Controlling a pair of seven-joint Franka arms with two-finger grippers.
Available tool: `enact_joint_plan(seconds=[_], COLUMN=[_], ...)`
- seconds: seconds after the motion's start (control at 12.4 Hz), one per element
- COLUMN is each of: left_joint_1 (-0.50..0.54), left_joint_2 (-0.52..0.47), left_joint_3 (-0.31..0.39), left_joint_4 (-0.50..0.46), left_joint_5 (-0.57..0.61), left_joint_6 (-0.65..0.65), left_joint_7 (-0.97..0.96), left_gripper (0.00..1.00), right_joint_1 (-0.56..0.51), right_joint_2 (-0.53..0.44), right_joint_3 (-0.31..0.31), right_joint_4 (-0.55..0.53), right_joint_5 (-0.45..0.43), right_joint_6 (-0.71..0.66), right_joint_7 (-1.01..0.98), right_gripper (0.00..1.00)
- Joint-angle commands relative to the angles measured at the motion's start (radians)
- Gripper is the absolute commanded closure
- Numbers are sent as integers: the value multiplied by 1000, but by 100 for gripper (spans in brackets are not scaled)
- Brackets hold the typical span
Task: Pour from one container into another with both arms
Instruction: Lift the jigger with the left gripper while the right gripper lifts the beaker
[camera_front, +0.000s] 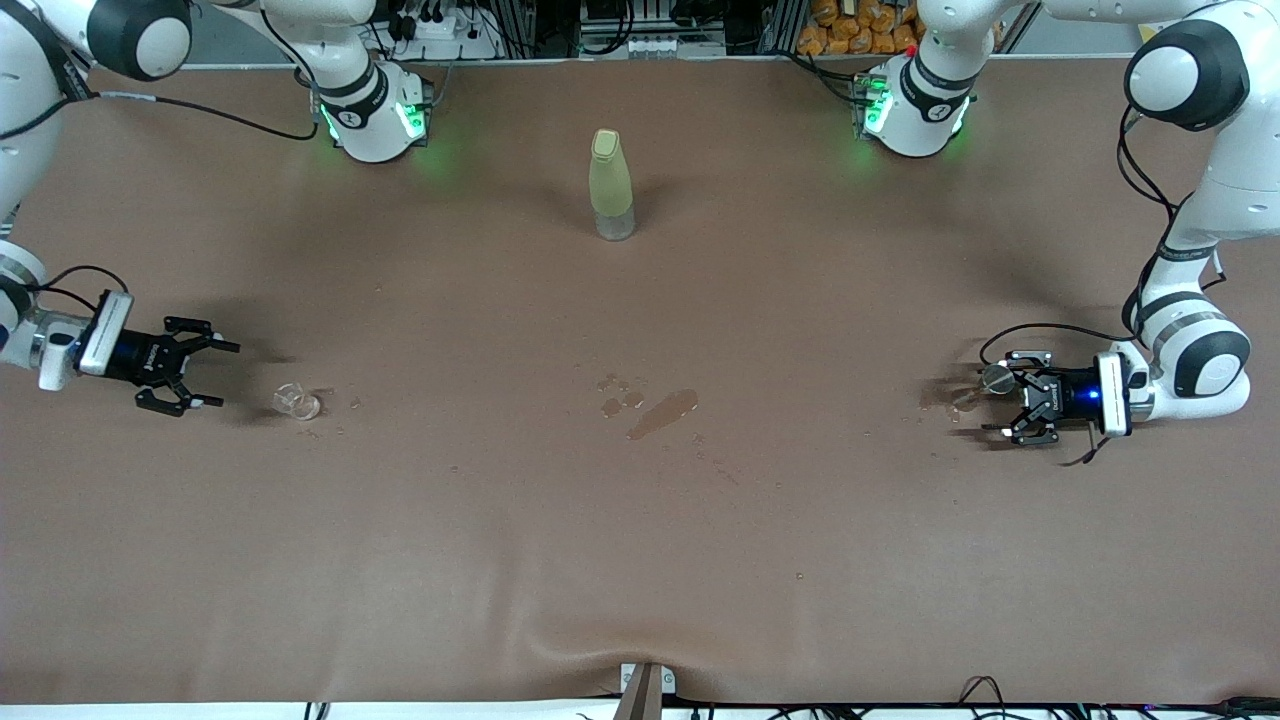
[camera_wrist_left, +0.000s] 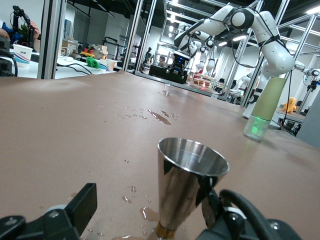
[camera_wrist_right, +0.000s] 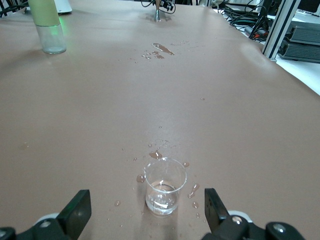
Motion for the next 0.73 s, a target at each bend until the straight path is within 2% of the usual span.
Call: enact_joint_plan(seconds=[0.0,0.16,0.32,0.65], left_joint_1=[-4,-2,2,5], left_joint_2=[14,14,12,14], left_joint_3=[0,0,0,1], left_joint_4=[4,6,4,-2], left_joint_5=[-24,-22,-21,-16], left_joint_6=[-15,-15,-15,-18], left_joint_7=[38,41,55,64], left_gripper=[19,42,45,43], right_joint_1=[-30,-46,-56,-66], right_joint_2=[65,111,164,259], right_joint_3=[-2,0,1,6], right_joint_4=[25,28,37,74], right_joint_5=[77,118,167,220], right_joint_6=[-59,-89,-129,-189], right_joint_7=[-124,-145,-171,-214], right_gripper=[0,0,0,0])
